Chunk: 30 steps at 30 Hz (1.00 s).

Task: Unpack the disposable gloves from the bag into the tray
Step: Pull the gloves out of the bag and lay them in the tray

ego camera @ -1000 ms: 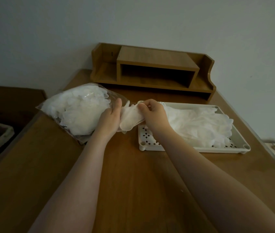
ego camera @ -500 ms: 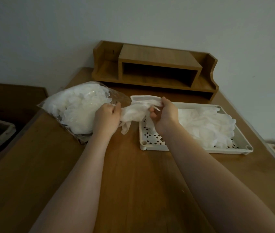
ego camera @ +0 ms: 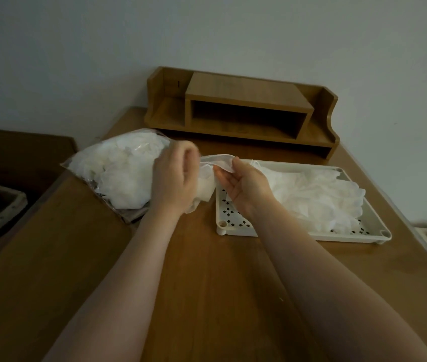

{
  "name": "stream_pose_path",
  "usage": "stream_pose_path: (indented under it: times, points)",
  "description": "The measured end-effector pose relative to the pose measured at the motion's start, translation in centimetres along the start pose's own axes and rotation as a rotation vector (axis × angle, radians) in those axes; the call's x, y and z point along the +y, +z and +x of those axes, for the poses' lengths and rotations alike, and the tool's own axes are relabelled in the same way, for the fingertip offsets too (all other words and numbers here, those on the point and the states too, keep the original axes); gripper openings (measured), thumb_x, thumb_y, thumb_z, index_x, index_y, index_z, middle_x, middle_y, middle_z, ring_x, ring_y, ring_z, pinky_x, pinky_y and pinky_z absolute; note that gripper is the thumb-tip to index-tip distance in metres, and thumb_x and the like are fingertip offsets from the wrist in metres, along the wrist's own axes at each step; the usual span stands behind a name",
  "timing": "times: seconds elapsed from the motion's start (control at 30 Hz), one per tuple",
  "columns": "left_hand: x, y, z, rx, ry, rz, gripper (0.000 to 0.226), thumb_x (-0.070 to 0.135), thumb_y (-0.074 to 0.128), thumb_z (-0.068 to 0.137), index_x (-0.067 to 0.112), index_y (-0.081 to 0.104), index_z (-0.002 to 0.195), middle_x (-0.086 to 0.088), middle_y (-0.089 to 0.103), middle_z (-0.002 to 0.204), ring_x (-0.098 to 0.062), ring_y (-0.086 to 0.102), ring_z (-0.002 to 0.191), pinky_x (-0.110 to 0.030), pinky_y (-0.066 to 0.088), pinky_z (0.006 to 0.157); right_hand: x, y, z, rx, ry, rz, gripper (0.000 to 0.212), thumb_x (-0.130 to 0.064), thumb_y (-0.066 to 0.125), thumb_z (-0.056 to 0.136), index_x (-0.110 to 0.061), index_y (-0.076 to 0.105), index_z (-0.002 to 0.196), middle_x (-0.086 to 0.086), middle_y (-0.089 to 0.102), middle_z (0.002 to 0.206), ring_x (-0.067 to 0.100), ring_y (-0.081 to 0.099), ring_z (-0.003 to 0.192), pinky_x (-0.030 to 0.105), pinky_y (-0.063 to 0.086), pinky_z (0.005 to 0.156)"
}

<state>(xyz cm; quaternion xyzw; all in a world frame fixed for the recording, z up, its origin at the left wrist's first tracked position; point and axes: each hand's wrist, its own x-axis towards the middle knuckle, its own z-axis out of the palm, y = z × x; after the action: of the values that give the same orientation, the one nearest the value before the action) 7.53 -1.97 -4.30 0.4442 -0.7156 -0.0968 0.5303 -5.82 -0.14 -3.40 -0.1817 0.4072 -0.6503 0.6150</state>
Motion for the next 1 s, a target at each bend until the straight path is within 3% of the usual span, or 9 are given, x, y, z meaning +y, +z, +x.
stream_pose_path:
  times: [0.07, 0.13, 0.3, 0.4, 0.57, 0.67, 0.77, 0.87, 1.0]
  points:
    - [0.2, 0.4, -0.5, -0.218, 0.211, 0.121, 0.033, 0.04, 0.049, 0.088, 0.011, 0.06, 0.099, 0.0, 0.06, 0.095, -0.016, 0.055, 0.09, -0.031, 0.04, 0.083, -0.1, 0.0, 0.0, -0.041, -0.008, 0.017, 0.015, -0.012, 0.048, 0.098, 0.001, 0.055, 0.101, 0.017, 0.066, 0.093, 0.019, 0.069, 0.077, 0.024, 0.059, 0.068]
    - [-0.8, 1.0, -1.3, -0.375, 0.266, 0.321, 0.032, 0.038, 0.058, 0.084, 0.013, 0.061, 0.104, -0.003, 0.062, 0.106, -0.022, 0.056, 0.102, -0.036, 0.038, 0.09, -0.3, 0.1, -0.1, -0.062, -0.02, 0.053, 0.015, -0.011, 0.046, 0.099, 0.001, 0.055, 0.096, 0.015, 0.066, 0.09, 0.02, 0.069, 0.08, 0.026, 0.059, 0.071]
    - [-2.1, 0.9, -1.2, -0.282, 0.278, 0.463, 0.006, 0.008, 0.062, 0.085, 0.011, 0.065, 0.09, -0.006, 0.064, 0.085, -0.028, 0.058, 0.08, -0.033, 0.034, 0.071, -1.5, -0.1, -0.3, -0.089, -0.102, 0.162, 0.015, -0.01, 0.04, 0.101, -0.002, 0.053, 0.102, 0.02, 0.065, 0.107, 0.022, 0.069, 0.091, 0.031, 0.058, 0.082]
    - [-2.0, 0.2, -1.0, -0.303, 0.075, 0.684, 0.016, 0.014, 0.05, 0.092, 0.013, 0.064, 0.101, -0.006, 0.063, 0.096, -0.026, 0.055, 0.09, -0.033, 0.031, 0.075, -2.8, -0.3, -0.6, -0.081, -0.134, 0.357, 0.02, -0.012, 0.041, 0.101, -0.001, 0.05, 0.115, 0.022, 0.065, 0.114, 0.023, 0.07, 0.092, 0.032, 0.058, 0.082]
    - [-1.3, -0.1, -1.1, -0.47, -0.306, 0.972, 0.028, 0.019, 0.039, 0.095, 0.021, 0.062, 0.112, -0.003, 0.056, 0.112, -0.025, 0.045, 0.11, -0.037, 0.033, 0.089, -5.2, -1.0, -1.8, -0.127, -0.148, 0.561, 0.022, -0.015, 0.042, 0.1, -0.002, 0.05, 0.116, 0.02, 0.07, 0.099, 0.024, 0.071, 0.088, 0.034, 0.058, 0.08]
    - [0.0, -0.4, -0.8, -0.311, -0.21, 0.823, 0.033, 0.024, 0.045, 0.094, 0.018, 0.057, 0.125, -0.007, 0.045, 0.134, -0.028, 0.038, 0.123, -0.041, 0.03, 0.097, -6.4, -1.5, -2.8, -0.152, -0.201, 0.489, 0.016, -0.011, 0.045, 0.098, -0.001, 0.053, 0.108, 0.019, 0.07, 0.1, 0.025, 0.072, 0.087, 0.033, 0.059, 0.078]
    - [3.8, -0.3, 0.6, -0.067, 0.065, 0.325, 0.049, 0.019, 0.054, 0.09, 0.014, 0.044, 0.138, -0.009, 0.039, 0.143, -0.028, 0.034, 0.132, -0.041, 0.029, 0.104, -8.0, -1.6, -3.9, -0.25, -0.256, 0.314, 0.012, -0.007, 0.051, 0.092, -0.001, 0.058, 0.086, 0.015, 0.068, 0.094, 0.025, 0.071, 0.091, 0.031, 0.058, 0.077]
    - [8.4, 0.3, 3.5, -0.169, 0.238, 0.06, 0.064, 0.023, 0.062, 0.088, 0.02, 0.033, 0.145, -0.005, 0.034, 0.148, -0.022, 0.029, 0.137, -0.037, 0.023, 0.108, -9.7, -1.6, -4.9, -0.335, -0.299, 0.154, 0.034, -0.01, 0.045, 0.093, -0.004, 0.064, 0.066, 0.011, 0.069, 0.08, 0.026, 0.071, 0.088, 0.031, 0.058, 0.075]
    - [12.6, 1.4, 5.7, -0.279, 0.238, -0.052, 0.047, 0.03, 0.065, 0.087, 0.02, 0.052, 0.131, 0.003, 0.059, 0.124, -0.011, 0.052, 0.114, -0.032, 0.044, 0.098, -12.1, -2.6, -5.9, -0.377, -0.32, 0.097, 0.032, -0.006, 0.03, 0.085, 0.003, 0.061, 0.084, 0.018, 0.069, 0.087, 0.03, 0.07, 0.085, 0.034, 0.058, 0.074]
